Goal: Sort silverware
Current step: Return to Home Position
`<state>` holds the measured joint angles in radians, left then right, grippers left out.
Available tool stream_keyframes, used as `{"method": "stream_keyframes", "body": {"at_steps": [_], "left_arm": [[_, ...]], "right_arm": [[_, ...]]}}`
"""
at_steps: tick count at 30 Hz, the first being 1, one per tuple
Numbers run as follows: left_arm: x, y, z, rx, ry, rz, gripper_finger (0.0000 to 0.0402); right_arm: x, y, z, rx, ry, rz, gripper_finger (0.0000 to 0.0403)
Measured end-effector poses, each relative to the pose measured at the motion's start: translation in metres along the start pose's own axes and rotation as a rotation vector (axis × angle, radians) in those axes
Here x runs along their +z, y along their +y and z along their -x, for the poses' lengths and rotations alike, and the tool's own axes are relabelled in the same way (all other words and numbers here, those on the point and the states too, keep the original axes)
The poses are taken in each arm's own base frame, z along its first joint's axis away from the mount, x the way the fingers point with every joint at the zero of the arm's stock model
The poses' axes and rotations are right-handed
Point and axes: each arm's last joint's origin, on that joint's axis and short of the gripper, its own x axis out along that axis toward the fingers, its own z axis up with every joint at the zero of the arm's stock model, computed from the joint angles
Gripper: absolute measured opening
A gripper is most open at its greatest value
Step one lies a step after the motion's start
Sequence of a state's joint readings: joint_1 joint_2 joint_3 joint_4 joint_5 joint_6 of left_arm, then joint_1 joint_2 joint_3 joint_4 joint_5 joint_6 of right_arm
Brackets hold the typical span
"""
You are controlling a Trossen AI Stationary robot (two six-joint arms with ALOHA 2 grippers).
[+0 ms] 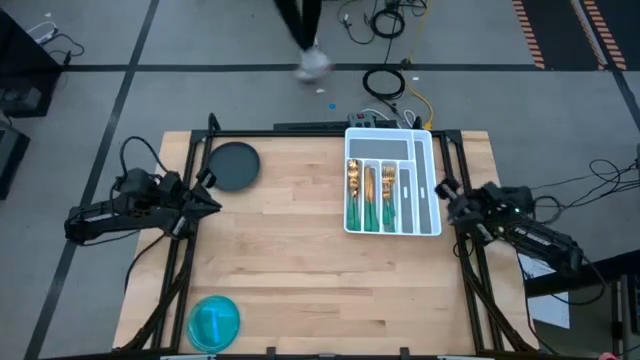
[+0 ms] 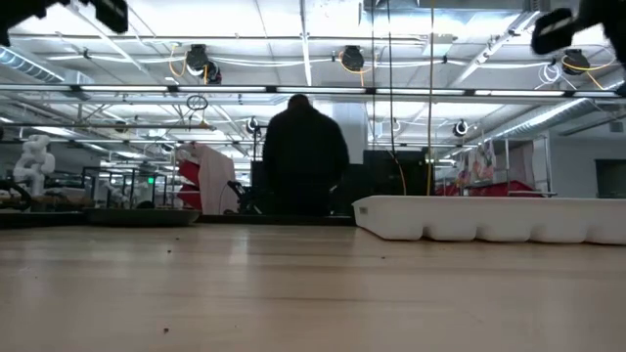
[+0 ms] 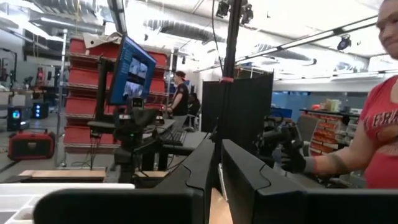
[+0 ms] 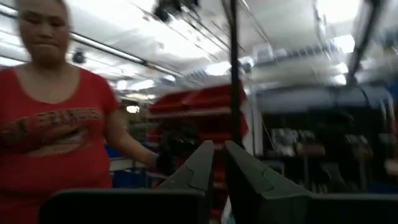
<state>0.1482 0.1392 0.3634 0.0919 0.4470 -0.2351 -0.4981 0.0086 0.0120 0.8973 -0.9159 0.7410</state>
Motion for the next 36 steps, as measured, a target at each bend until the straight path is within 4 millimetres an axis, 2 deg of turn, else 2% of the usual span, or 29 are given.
{"method": "stream_keyframes", "body": {"at_steps": [4,7,17,23,30,36], "left_arm": [[-0.025,0.003,0.007,0.016,-0.008,-0.009,0.0041],[-0.043,0.006,0.011,0.016,-0.039,-0.013,0.0041],[-0.089,0.015,0.010,-0.015,0.015,0.078,0.0041],[-0.096,0.021,0.011,0.124,0.062,0.020,0.0041],[-0.097,0.033,0.015,0.564,-0.004,0.069,0.0041],[-0.097,0.034,0.016,0.588,-0.012,0.066,0.0041]], "right_arm": [[-0.016,-0.012,0.000,-0.121,0.079,-0.097,0.0029],[-0.023,-0.017,0.001,-0.193,0.105,-0.097,0.0029],[-0.027,-0.015,-0.002,-0.150,0.126,-0.072,0.0029],[-0.029,-0.012,-0.004,-0.108,0.139,-0.099,0.0029],[-0.046,-0.015,-0.002,-0.127,0.265,-0.147,0.0029],[-0.051,-0.015,-0.001,-0.127,0.309,-0.151,0.0029]]}}
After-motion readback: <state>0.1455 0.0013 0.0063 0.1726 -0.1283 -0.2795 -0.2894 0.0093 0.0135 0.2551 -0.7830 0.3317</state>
